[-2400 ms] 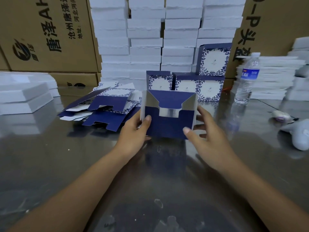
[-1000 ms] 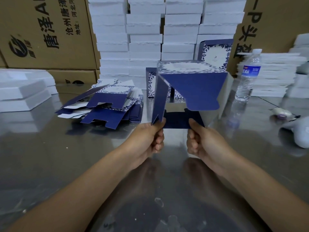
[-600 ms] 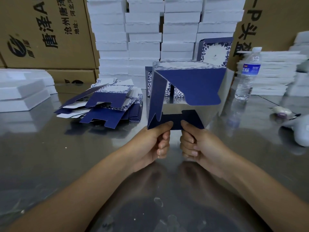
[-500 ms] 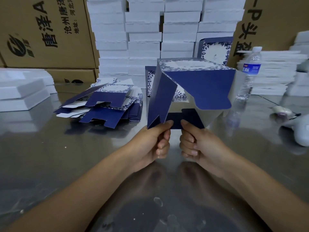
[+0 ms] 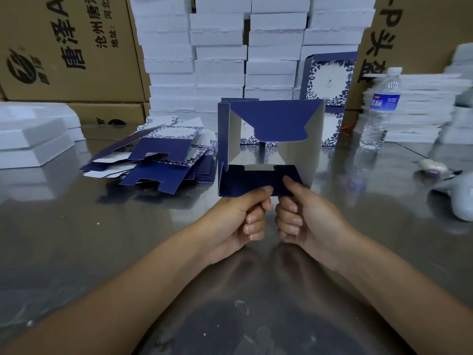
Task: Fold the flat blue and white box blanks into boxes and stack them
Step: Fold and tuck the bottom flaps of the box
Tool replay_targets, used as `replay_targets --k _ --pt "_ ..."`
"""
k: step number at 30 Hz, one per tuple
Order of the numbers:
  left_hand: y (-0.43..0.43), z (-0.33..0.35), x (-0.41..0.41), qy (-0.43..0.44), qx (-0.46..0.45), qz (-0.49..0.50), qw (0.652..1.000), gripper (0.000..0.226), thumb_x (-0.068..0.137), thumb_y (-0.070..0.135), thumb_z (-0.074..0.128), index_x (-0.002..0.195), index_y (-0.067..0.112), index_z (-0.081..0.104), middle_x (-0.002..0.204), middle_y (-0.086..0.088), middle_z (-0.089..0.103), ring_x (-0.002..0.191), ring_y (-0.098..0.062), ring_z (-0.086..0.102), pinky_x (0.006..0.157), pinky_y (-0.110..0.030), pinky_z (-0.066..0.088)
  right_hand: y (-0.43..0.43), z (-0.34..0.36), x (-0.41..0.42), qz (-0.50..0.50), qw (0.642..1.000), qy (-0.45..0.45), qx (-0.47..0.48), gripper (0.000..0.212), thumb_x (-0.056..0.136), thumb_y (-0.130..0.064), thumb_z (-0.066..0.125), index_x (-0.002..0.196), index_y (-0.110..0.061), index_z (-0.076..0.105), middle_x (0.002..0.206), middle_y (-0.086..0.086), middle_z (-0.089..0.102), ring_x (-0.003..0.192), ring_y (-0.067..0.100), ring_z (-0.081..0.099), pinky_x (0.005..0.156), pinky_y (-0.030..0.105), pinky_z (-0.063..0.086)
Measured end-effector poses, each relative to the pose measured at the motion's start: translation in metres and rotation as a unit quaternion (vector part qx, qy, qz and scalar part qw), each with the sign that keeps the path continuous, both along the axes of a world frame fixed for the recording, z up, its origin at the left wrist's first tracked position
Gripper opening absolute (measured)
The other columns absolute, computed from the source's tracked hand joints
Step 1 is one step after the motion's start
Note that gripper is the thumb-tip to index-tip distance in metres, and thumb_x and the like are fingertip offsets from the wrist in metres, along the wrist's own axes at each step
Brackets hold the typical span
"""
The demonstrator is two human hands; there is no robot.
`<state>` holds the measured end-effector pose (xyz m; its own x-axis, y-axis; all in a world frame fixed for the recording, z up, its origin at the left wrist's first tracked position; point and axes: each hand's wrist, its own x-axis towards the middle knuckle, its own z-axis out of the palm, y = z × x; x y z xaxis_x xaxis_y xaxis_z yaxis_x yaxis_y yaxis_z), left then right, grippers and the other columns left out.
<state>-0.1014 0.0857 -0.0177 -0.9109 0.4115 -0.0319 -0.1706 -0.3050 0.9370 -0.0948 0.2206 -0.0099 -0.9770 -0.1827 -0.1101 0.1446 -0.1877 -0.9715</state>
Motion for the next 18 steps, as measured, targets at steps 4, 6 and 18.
replay_targets --k 4,6,18 --pt "0.0 0.0 -0.001 -0.018 -0.011 0.006 1.0 0.039 0.089 0.027 0.054 0.053 0.014 0.052 0.038 0.005 0.029 0.03 -0.006 0.025 0.034 -0.017 0.028 0.001 0.001 0.001 -0.002 1.0 -0.002 0.0 0.055 0.098 -0.033 0.039 0.045 -0.02 0.031 0.038 -0.005 0.024 0.034 0.01 0.022 0.049 0.025 0.023" --pt "0.0 0.001 -0.001 -0.039 -0.011 0.014 0.999 0.04 0.09 0.032 0.054 0.053 0.015 0.053 0.039 0.004 0.029 0.031 -0.007 0.026 0.034 -0.017 0.028 0.0 0.002 0.0 -0.006 1.0 -0.001 0.0 0.053 0.098 -0.033 0.04 0.048 -0.02 0.03 0.037 -0.005 0.024 0.034 0.01 0.022 0.048 0.025 0.023" --pt "-0.015 0.006 -0.01 -0.037 -0.077 0.08 0.993 0.049 0.097 0.034 0.049 0.052 0.017 0.035 0.042 0.006 0.022 0.033 -0.009 0.022 0.036 -0.018 0.028 0.012 0.0 -0.007 -0.059 0.997 -0.042 -0.01 0.051 0.096 -0.042 0.044 0.052 -0.02 0.03 0.039 -0.005 0.024 0.033 0.01 0.024 0.05 0.027 0.02"
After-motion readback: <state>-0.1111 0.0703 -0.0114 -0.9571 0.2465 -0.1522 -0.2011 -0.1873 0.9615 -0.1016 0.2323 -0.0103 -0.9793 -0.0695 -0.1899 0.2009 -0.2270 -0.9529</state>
